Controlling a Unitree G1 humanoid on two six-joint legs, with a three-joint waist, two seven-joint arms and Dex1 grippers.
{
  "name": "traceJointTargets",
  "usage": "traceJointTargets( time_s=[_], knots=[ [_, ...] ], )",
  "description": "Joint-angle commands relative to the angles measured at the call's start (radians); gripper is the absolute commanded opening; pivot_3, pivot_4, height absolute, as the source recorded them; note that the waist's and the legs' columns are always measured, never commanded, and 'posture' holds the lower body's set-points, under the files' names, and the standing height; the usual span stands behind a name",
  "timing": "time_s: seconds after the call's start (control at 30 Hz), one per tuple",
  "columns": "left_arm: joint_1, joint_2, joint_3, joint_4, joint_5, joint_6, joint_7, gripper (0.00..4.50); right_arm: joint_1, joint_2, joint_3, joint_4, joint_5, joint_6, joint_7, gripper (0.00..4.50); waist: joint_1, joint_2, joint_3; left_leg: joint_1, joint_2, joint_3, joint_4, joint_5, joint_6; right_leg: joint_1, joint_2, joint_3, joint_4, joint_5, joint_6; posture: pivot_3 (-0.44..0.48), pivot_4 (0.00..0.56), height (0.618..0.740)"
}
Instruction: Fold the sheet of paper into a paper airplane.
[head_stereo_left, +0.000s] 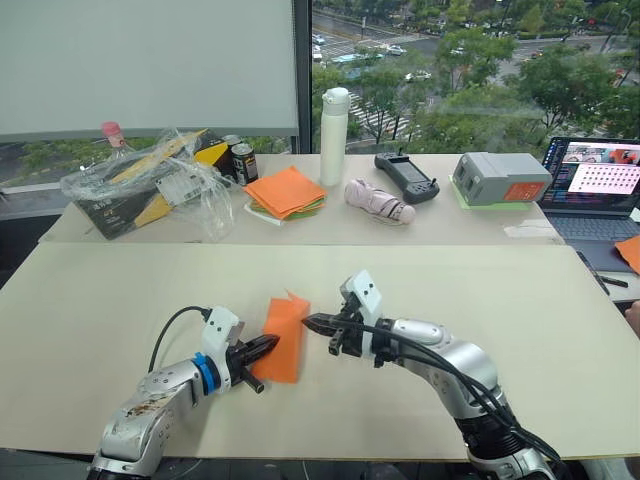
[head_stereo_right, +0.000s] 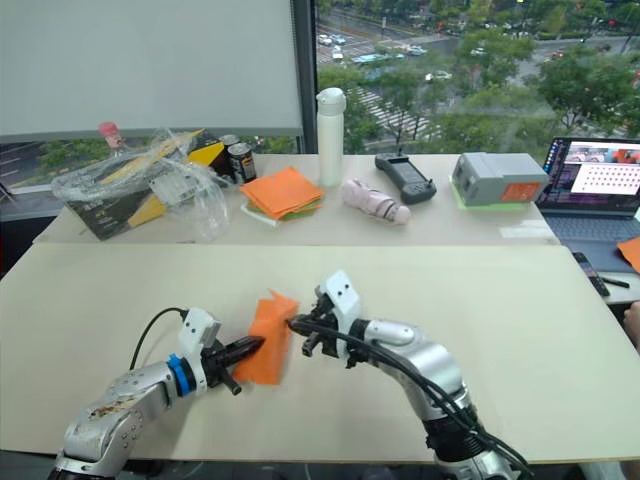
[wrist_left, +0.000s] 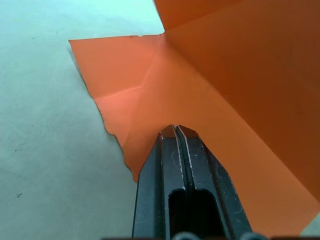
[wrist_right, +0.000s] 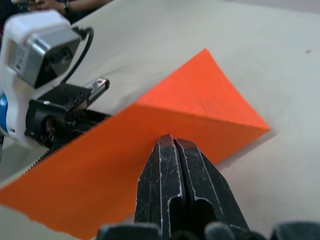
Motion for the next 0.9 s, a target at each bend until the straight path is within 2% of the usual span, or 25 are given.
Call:
traceJointTargets(
  time_s=[0.03,0.47,0.9],
  knots=[
    [0.011,-0.001,-0.023,0.020,0.018,0.012,-0.001,0.03,-0.021,0.008,0.016,-0.001,-0.011,-0.032,0.007,0.03,0.000,0.000,0.000,0.000,0.000,0.000,0.000,0.000,0.000,0.000,0.000,0.000,0.000,0.000,0.000,0.000,0.150,0.740],
    [0.020,0.002,-0.012,0.012,0.016,0.012,0.005,0.03,-0.075,0.073,0.016,0.122,-0.034,-0.049,-0.006,0.03,-0.002,0.000,0.000,0.001,0.000,0.000,0.000,0.000,0.000,0.000,0.000,0.000,0.001,0.000,0.000,0.000,0.150,0.740],
    [0.043,0.006,0.014,-0.008,0.011,0.011,0.020,0.03,-0.079,0.080,0.080,0.185,-0.110,-0.073,0.015,0.03,-0.006,0.000,0.000,0.001,0.000,0.000,0.000,0.000,0.000,0.000,0.000,0.000,0.001,0.000,0.000,0.000,0.150,0.740]
  ],
)
